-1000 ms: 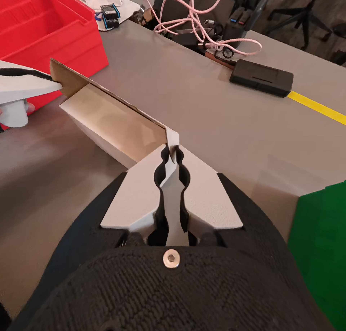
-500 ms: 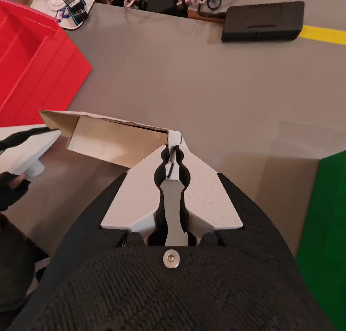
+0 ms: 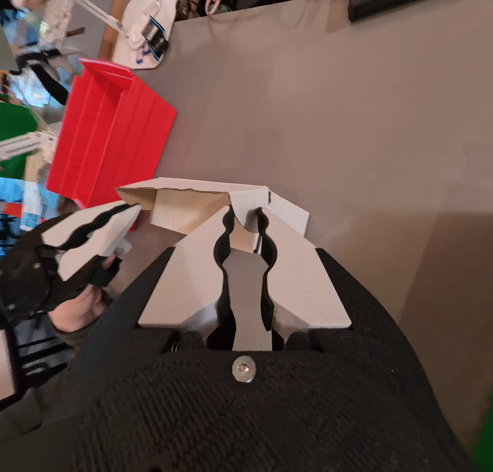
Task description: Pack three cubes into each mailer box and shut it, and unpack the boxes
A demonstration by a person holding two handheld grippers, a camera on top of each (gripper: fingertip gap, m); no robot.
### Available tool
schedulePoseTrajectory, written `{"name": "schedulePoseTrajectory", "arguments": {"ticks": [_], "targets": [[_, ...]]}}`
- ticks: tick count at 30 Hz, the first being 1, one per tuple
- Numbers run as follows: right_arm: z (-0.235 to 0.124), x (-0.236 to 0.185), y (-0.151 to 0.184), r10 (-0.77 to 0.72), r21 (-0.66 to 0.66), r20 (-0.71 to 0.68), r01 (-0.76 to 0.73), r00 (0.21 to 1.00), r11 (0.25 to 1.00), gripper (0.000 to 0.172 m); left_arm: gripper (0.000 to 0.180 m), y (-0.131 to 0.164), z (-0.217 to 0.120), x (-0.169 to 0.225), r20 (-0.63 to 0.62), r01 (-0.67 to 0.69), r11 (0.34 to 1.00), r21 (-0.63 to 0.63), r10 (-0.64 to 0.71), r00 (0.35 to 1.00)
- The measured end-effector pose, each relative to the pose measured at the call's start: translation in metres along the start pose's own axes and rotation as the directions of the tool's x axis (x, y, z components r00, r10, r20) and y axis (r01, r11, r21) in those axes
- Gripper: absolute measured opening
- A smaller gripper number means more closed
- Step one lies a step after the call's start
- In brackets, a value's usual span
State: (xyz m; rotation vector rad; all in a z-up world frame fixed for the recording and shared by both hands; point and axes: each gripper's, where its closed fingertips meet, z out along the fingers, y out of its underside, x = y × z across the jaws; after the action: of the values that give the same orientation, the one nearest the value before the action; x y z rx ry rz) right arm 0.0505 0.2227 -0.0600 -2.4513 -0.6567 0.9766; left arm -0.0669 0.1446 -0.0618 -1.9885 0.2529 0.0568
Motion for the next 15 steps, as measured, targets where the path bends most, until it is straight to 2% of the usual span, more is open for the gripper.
{"name": "schedulePoseTrajectory", "arguments": {"ticks": [1, 4, 7, 12, 15], "targets": [[-0.001, -0.002, -0.003, 0.025, 0.003, 0.036, -0.025, 0.999, 1.0, 0.017, 0.0, 0.0, 0.0, 0.0, -0.005, 0.004, 1.0, 0.0, -0.004, 1.0], [-0.005, -0.005, -0.011, 0.055, 0.015, 0.109, -0.057, 0.993, 0.998, 0.02, 0.001, 0.0, 0.001, 0.002, -0.023, 0.01, 1.0, -0.002, -0.01, 1.0], [-0.004, 0.001, -0.012, -0.005, 0.047, 0.062, 0.002, 0.998, 0.999, 0.017, 0.001, -0.002, 0.003, 0.004, -0.039, 0.018, 1.0, 0.001, -0.018, 0.999], [-0.004, 0.015, -0.013, -0.18, 0.188, -0.091, 0.194, 0.98, 0.963, 0.01, 0.002, -0.005, 0.007, 0.01, -0.058, 0.014, 1.0, 0.004, -0.014, 0.998], [-0.016, 0.026, -0.013, -0.286, 0.269, -0.266, 0.356, 0.921, 0.895, 0.03, 0.001, -0.006, 0.008, 0.01, -0.046, -0.001, 1.0, -0.005, 0.001, 0.999]]}}
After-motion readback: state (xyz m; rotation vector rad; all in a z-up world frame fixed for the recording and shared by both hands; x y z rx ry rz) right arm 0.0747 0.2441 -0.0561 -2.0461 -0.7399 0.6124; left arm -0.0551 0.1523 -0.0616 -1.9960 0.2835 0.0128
